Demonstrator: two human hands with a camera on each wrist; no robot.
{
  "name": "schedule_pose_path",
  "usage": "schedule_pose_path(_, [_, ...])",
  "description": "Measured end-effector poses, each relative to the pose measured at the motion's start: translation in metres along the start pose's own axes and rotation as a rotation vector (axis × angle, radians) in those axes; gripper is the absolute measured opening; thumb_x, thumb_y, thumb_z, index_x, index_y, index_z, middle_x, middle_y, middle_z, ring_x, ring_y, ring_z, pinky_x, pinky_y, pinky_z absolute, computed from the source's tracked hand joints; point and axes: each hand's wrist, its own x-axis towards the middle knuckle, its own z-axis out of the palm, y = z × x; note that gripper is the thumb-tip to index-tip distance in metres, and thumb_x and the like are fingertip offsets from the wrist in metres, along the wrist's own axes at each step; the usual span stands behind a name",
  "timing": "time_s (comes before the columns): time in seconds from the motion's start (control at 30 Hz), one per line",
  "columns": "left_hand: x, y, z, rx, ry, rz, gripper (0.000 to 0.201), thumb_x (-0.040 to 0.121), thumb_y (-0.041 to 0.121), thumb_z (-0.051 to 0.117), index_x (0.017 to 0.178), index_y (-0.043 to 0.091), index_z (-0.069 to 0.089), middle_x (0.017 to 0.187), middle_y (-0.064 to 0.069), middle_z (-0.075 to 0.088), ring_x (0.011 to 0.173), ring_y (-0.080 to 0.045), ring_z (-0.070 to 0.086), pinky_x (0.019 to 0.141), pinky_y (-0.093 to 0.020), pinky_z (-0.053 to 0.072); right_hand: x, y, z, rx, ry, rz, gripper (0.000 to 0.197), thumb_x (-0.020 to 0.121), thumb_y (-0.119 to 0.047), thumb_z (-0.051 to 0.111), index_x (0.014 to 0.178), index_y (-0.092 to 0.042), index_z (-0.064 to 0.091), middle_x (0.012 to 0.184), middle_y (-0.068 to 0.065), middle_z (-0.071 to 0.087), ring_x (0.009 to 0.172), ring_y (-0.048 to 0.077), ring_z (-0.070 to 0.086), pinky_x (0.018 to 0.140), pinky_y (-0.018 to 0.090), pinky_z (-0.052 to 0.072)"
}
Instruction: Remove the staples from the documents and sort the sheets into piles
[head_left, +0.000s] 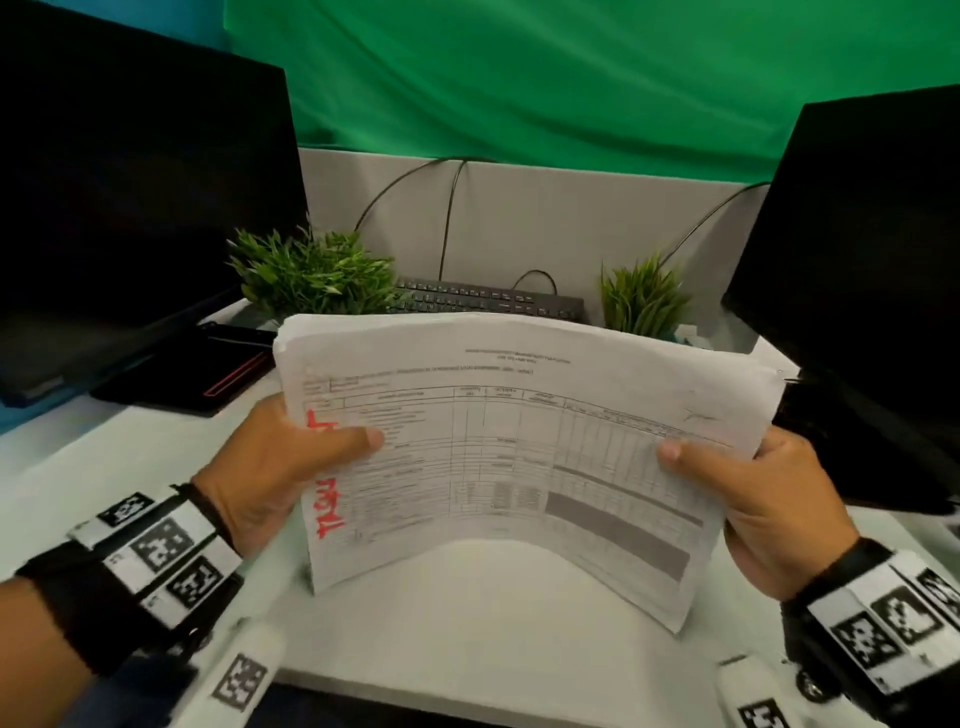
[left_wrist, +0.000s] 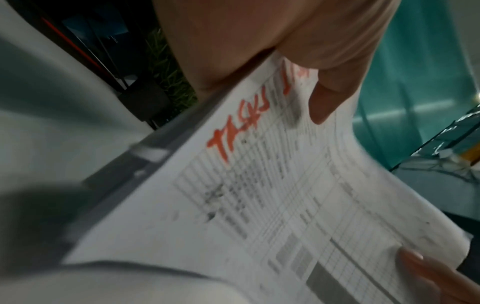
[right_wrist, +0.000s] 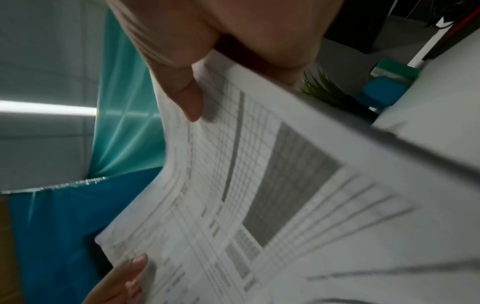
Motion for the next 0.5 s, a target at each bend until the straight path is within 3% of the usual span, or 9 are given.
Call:
schedule_pose_path(0.1, [0.006,-0.001,0.0,-0.065,0.025,0.012,0.052,0.066,0.01,0.081,0.117,0.008,0.071,0.113,-0.015,0.077,0.103,-0.037,0.074,0.082,-0.049,0.063,0.004,-0.003,0.001,0.031,0.02,-0.005,0.038,0.066,-0.011,0.074,0.104,-0.01,0.074,0.106,0.012,0.076,0.097,0.033,0.074,0.084,0.054,0.059])
schedule_pose_path(0.17, [0.009,0.001,-0.002,-0.108,0.009,0.021,0.061,0.057,0.017,0.091,0.115,0.008,0.073,0.113,-0.018,0.076,0.101,-0.037,0.075,0.076,-0.044,0.064,0.005,-0.006,0.0,0.04,-0.003,-0.007,0.04,0.07,-0.008,0.071,0.11,-0.007,0.07,0.107,0.014,0.076,0.099,0.035,0.073,0.083,0.053,0.059])
schedule_pose_path(0.27, [0.004,-0.002,0.005,-0.089,-0.024,0.002,0.054,0.057,0.023,0.085,0.109,0.017,0.076,0.115,-0.016,0.076,0.104,-0.037,0.074,0.082,-0.05,0.062,-0.002,0.003,0.006,0.012,-0.021,0.03,0.038,0.069,-0.005,0.073,0.106,-0.012,0.073,0.107,0.012,0.076,0.1,0.033,0.073,0.087,0.056,0.057])
schedule_pose_path(0.4, [0.012,0.003,0.001,-0.137,-0.002,0.043,0.044,0.069,0.008,0.077,0.113,0.014,0.074,0.115,-0.015,0.076,0.105,-0.035,0.074,0.082,-0.049,0.063,0.006,-0.001,0.004,0.028,-0.005,-0.011,0.037,0.07,-0.005,0.072,0.107,-0.009,0.072,0.108,0.01,0.076,0.1,0.031,0.073,0.086,0.053,0.058])
schedule_pose_path(0.5, [0.009,0.004,-0.001,-0.094,-0.05,0.017,0.044,0.071,0.006,0.073,0.114,0.015,0.074,0.117,-0.014,0.075,0.106,-0.034,0.073,0.085,-0.051,0.061,0.004,0.0,-0.001,0.039,-0.039,0.013,0.041,0.07,-0.004,0.07,0.11,-0.009,0.07,0.109,0.01,0.076,0.101,0.031,0.073,0.084,0.05,0.06])
